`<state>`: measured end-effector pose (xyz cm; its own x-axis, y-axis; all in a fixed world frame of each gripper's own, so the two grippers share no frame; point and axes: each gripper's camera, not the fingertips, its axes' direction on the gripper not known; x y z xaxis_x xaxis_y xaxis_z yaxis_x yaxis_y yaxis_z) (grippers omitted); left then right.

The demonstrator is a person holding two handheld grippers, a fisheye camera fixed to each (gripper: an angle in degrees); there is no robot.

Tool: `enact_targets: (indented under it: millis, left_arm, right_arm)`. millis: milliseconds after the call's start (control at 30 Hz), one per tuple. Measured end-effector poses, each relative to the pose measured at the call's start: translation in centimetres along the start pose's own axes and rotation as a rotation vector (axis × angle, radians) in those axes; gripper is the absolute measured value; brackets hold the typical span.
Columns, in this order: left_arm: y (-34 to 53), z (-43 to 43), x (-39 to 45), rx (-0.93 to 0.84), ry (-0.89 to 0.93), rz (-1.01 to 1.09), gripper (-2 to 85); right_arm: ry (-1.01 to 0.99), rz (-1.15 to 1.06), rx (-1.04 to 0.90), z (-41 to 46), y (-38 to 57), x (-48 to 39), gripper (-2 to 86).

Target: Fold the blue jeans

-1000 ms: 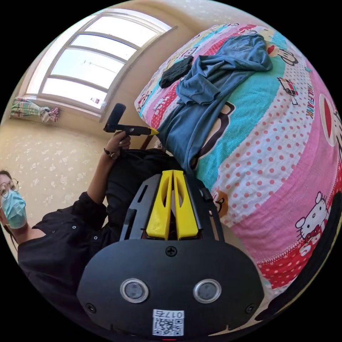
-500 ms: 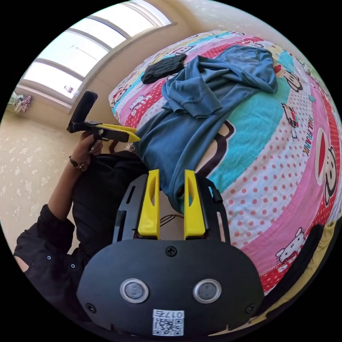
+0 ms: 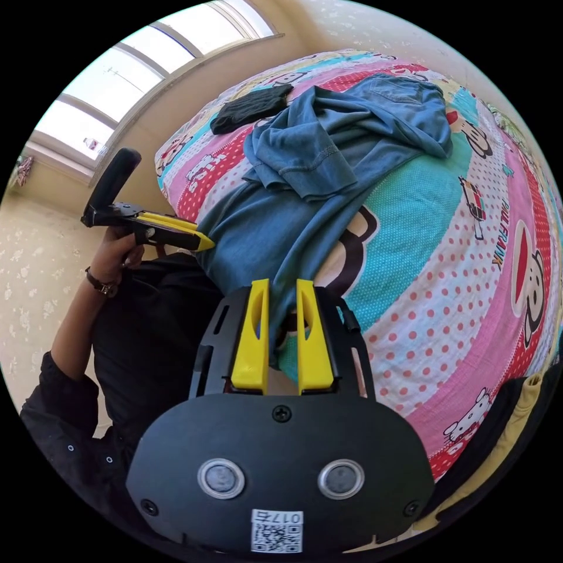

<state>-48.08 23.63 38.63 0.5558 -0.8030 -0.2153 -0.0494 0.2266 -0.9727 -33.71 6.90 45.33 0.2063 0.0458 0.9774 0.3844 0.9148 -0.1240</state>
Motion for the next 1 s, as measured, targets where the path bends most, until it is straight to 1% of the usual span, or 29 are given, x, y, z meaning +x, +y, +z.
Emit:
enact_targets:
  millis: [67, 167, 233, 267, 333, 367, 400, 433, 467, 500, 533, 600, 667, 733, 833, 867, 967, 1000]
  left_arm:
    - [-0.1, -0.6, -0.4, -0.001, 0.029, -0.015, 5.1]
    - [0.1, -1.9, -1.6, -0.003, 0.17, -0.036, 3.2]
    - [0.8, -3.5, -2.6, 0.044, 0.291, -0.047, 2.3]
    - [1.0, -4.0, -2.9, 0.059, 0.318, -0.05, 2.1]
    - [1.8, -5.4, -3.8, 0.107, 0.423, -0.063, 1.5]
    - [2.0, -5.7, -4.0, 0.115, 0.46, -0.06, 1.3]
    - [2.1, -6.0, -4.2, 0.129, 0.554, -0.04, 1.1]
    - [2.1, -6.2, -4.1, 0.127, 0.634, -0.014, 0.9]
    - [2.1, -6.2, -4.0, 0.119, 0.657, -0.004, 0.8]
    - [2.0, -6.3, -3.7, 0.095, 0.661, 0.002, 0.6]
    - [1.7, -6.3, -3.4, 0.055, 0.62, -0.008, 0.5]
    - [0.9, -5.6, -3.0, -0.027, 0.568, -0.026, 0.4]
    - [0.1, -4.7, -2.7, -0.104, 0.552, -0.046, 0.5]
    - [-0.8, -3.7, -2.5, -0.186, 0.466, -0.095, 0.9]
    - [-1.7, -3.4, -2.5, -0.217, 0.443, -0.119, 1.8]
    - [-1.8, -3.3, -2.6, -0.227, 0.438, -0.126, 2.1]
    - [-2.1, -3.3, -2.8, -0.266, 0.355, -0.161, 3.8]
    - [-2.1, -3.6, -2.7, -0.267, 0.321, -0.159, 5.0]
  right_arm:
    - [0.025, -0.01, -0.006, -0.7, -0.1, -0.3, 5.1]
    - [0.022, -0.002, 0.006, -2.6, 0.1, -0.1, 2.7]
    - [-0.023, 0.009, 0.043, -4.7, 0.8, 0.6, 2.1]
    - [-0.059, 0.028, 0.06, -6.2, 1.5, 1.4, 1.8]
    - [-0.098, 0.06, 0.046, -8.5, 2.4, 2.9, 1.5]
    - [-0.145, 0.075, 0.036, -9.9, 3.1, 4.0, 1.4]
    - [-0.186, 0.084, 0.04, -10.6, 3.5, 4.6, 1.3]
    - [-0.286, 0.107, 0.065, -11.9, 4.2, 5.7, 1.2]
    - [-0.381, 0.132, 0.095, -13.1, 4.9, 6.9, 1.2]
    - [-0.42, 0.142, 0.11, -13.6, 5.2, 7.4, 1.1]
    - [-0.469, 0.164, 0.127, -14.2, 5.8, 8.4, 1.1]
    - [-0.451, 0.195, 0.089, -13.4, 6.0, 9.6, 1.1]
    - [-0.384, 0.261, -0.01, -10.0, 5.9, 11.1, 1.3]
    - [-0.394, 0.294, -0.033, -8.1, 5.9, 11.7, 1.6]
    - [-0.407, 0.344, -0.013, -7.7, 5.4, 11.9, 2.8]
    - [-0.382, 0.374, 0.002, -8.5, 5.1, 12.0, 3.6]
    - [-0.328, 0.348, 0.076, -12.1, 3.4, 11.9, 8.0]
    - [-0.316, 0.33, 0.091, -12.9, 2.9, 11.7, 8.3]
